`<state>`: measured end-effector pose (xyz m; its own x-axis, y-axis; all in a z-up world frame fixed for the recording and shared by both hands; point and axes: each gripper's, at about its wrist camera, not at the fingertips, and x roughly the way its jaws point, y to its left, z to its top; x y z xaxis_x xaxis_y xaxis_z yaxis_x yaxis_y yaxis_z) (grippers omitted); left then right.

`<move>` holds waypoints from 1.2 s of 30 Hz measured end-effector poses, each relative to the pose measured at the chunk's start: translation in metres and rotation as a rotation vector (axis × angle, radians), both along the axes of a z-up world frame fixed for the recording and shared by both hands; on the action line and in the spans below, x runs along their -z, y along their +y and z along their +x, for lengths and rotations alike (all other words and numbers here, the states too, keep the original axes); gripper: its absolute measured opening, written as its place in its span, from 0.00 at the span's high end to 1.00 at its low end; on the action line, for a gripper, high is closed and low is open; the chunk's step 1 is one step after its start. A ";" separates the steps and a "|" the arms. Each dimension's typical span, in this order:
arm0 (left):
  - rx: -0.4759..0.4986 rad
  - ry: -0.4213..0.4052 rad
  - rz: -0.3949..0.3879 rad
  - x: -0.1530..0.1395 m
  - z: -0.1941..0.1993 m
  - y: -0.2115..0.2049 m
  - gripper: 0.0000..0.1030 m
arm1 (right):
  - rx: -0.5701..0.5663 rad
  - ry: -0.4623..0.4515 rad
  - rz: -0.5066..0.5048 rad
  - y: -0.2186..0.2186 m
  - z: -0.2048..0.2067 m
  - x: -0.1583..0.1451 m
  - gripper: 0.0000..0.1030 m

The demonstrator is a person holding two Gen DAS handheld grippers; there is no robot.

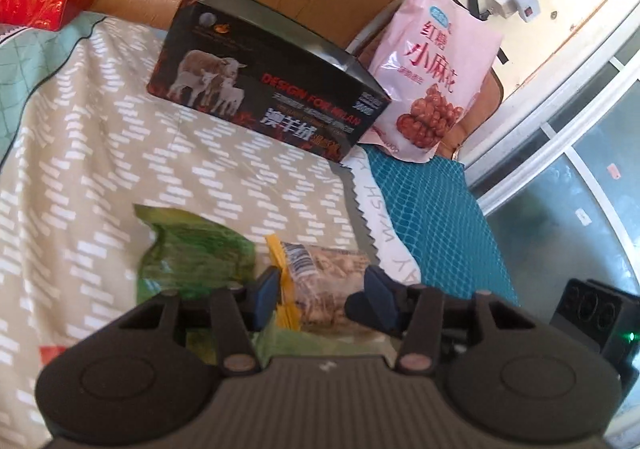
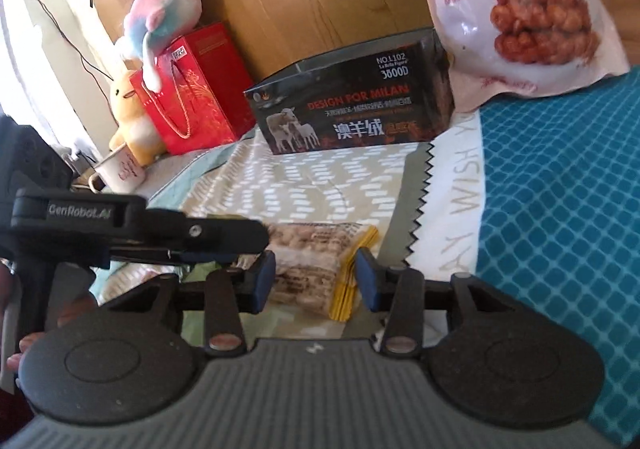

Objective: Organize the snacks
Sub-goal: 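Grasp the clear nut bag with yellow clip using the left gripper, then carry the nut bag over the tin box and release it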

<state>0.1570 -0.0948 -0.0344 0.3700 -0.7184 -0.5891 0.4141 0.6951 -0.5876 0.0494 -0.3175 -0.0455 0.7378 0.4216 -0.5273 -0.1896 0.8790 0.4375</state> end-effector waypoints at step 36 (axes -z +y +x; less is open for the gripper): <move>0.041 -0.095 0.033 0.006 -0.100 0.060 0.55 | -0.278 -0.112 -0.339 0.066 -0.089 -0.003 0.32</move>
<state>0.0571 -0.0350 -0.0401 0.3960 -0.7150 -0.5762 0.4955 0.6947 -0.5215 -0.0393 -0.2513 -0.0429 0.6812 0.4295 -0.5929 -0.4690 0.8779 0.0970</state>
